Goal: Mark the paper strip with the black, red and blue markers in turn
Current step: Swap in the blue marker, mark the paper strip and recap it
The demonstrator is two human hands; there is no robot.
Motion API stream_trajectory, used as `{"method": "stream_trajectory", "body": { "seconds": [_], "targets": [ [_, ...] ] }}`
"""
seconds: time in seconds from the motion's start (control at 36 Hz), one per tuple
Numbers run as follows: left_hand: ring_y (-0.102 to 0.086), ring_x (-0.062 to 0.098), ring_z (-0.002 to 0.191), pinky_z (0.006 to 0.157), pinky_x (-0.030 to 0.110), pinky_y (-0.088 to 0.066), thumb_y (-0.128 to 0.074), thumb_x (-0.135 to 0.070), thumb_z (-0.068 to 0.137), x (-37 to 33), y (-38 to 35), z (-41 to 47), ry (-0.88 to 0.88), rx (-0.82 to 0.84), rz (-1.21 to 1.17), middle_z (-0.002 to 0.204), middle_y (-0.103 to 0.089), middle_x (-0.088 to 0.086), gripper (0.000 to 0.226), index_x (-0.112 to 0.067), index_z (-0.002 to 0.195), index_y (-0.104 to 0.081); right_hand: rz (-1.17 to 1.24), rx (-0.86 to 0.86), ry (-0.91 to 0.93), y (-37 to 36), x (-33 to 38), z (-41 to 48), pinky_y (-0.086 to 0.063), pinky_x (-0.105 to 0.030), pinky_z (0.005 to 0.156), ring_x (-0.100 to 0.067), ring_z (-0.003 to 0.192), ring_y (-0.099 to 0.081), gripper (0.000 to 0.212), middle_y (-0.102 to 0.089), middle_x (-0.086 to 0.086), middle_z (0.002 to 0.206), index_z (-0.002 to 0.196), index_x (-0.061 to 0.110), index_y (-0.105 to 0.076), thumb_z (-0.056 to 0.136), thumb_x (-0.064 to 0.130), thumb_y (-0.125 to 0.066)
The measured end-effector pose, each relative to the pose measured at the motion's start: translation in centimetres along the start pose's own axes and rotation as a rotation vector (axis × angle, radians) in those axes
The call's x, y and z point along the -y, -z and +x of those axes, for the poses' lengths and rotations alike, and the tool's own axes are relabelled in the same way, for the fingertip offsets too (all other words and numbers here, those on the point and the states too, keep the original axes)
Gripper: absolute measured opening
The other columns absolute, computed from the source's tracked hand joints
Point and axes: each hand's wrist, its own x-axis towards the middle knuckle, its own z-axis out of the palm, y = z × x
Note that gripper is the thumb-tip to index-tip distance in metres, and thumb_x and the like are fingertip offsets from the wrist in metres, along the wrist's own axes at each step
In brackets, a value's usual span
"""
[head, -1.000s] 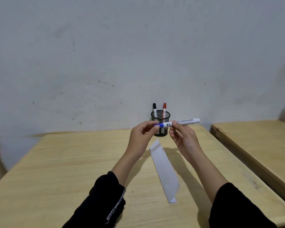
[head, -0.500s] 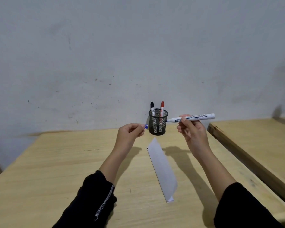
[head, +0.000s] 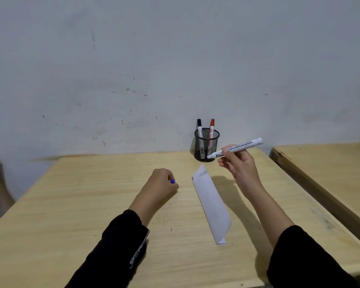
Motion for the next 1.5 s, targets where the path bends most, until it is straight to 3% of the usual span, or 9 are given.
{"method": "stream_trajectory", "body": {
  "seconds": [0.22,0.31,0.39,0.5,0.69,0.81,1.06,1.28,1.5],
  "targets": [
    [-0.047,0.017,0.063,0.059,0.025,-0.036,-0.068,-0.027,0.08,0.3,-0.5,0.3,-0.014,0.009,0.014,0.076,-0.053,0.002,0.027,-0.001,0.087,-0.064,-0.023,0.015,-0.005,0.0,-0.3,0.0,-0.054,-0.021,0.064,-0.014,0.064,-0.062,0.009,-0.069,0.005,0.068,0.083,0.015,-0.064,0.09,0.011,-0.059],
    [-0.051,0.017,0.082,0.069,0.025,-0.037,-0.068,-0.035,0.081,0.3,-0.7,-0.1,-0.063,-0.124,0.052,0.099,-0.051,0.004,0.044,-0.004,0.11,-0.059,-0.016,0.007,-0.005,0.3,-0.4,0.1,-0.054,-0.021,0.064,-0.013,0.064,-0.062,0.009,-0.067,0.005,0.069,0.083,0.014,-0.064,0.09,0.012,-0.059],
    [-0.044,0.003,0.079,0.072,0.021,-0.035,-0.061,-0.033,0.088,0.0,-1.0,-1.2,-0.173,-0.271,0.041,0.104,-0.044,-0.004,0.04,-0.008,0.119,-0.056,-0.001,-0.012,-0.014,0.3,-0.5,0.1,-0.054,-0.021,0.063,-0.014,0.063,-0.062,0.009,-0.065,0.004,0.069,0.083,0.013,-0.064,0.09,0.011,-0.059],
    [-0.049,0.001,0.096,0.076,0.001,-0.037,-0.052,-0.036,0.091,-1.2,-2.3,-2.9,-0.349,-0.178,-0.047,0.113,-0.042,-0.015,0.038,-0.017,0.123,-0.052,0.022,-0.015,-0.019,0.3,-0.5,0.3,-0.053,-0.02,0.062,-0.012,0.061,-0.062,0.008,-0.067,0.006,0.065,0.083,0.012,-0.062,0.09,0.01,-0.058],
    [-0.013,0.001,0.143,0.11,0.025,-0.025,-0.037,-0.054,0.092,-2.0,-5.2,-4.1,-0.442,0.106,0.079,0.157,-0.017,-0.014,0.063,-0.027,0.147,-0.025,0.066,-0.045,-0.02,0.5,-0.2,0.4,-0.053,-0.018,0.059,-0.01,0.059,-0.063,0.009,-0.066,0.004,0.066,0.082,0.011,-0.061,0.09,0.01,-0.057],
    [-0.006,0.005,0.147,0.115,0.028,-0.02,-0.035,-0.052,0.095,-1.6,-5.9,-4.2,-0.394,0.254,0.183,0.161,-0.011,-0.007,0.064,-0.021,0.15,-0.021,0.097,-0.071,-0.026,0.7,0.1,0.5,-0.053,-0.018,0.059,-0.01,0.058,-0.063,0.01,-0.064,-0.001,0.07,0.082,0.011,-0.06,0.091,0.009,-0.057],
    [-0.005,0.005,0.147,0.115,0.028,-0.019,-0.033,-0.052,0.096,-1.3,-6.4,-4.2,-0.365,0.264,0.207,0.161,-0.012,-0.008,0.062,-0.022,0.149,-0.024,0.184,-0.052,-0.104,-1.2,0.5,2.2,-0.055,-0.018,0.057,-0.014,0.058,-0.068,0.006,-0.067,-0.006,0.07,0.088,0.007,-0.052,0.094,0.007,-0.051],
    [-0.005,0.004,0.147,0.116,0.027,-0.017,-0.03,-0.055,0.095,-1.0,-6.5,-4.3,-0.357,0.269,0.225,0.161,-0.007,-0.012,0.063,-0.026,0.15,-0.019,-0.128,-0.002,-0.183,-2.7,-4.3,2.8,-0.055,-0.017,0.062,-0.013,0.066,-0.062,0.021,-0.061,-0.004,0.075,0.089,0.007,-0.055,0.077,0.0,-0.072],
    [-0.005,0.005,0.147,0.116,0.029,-0.019,-0.031,-0.053,0.096,-1.2,-6.5,-4.5,-0.356,0.271,0.23,0.161,-0.008,-0.01,0.062,-0.025,0.15,-0.021,-0.233,-0.055,-0.212,-2.4,-7.7,2.4,-0.05,-0.018,0.056,-0.007,0.058,-0.061,0.017,-0.059,-0.005,0.074,0.089,0.003,-0.055,0.081,0.009,-0.069]
  ]
}}
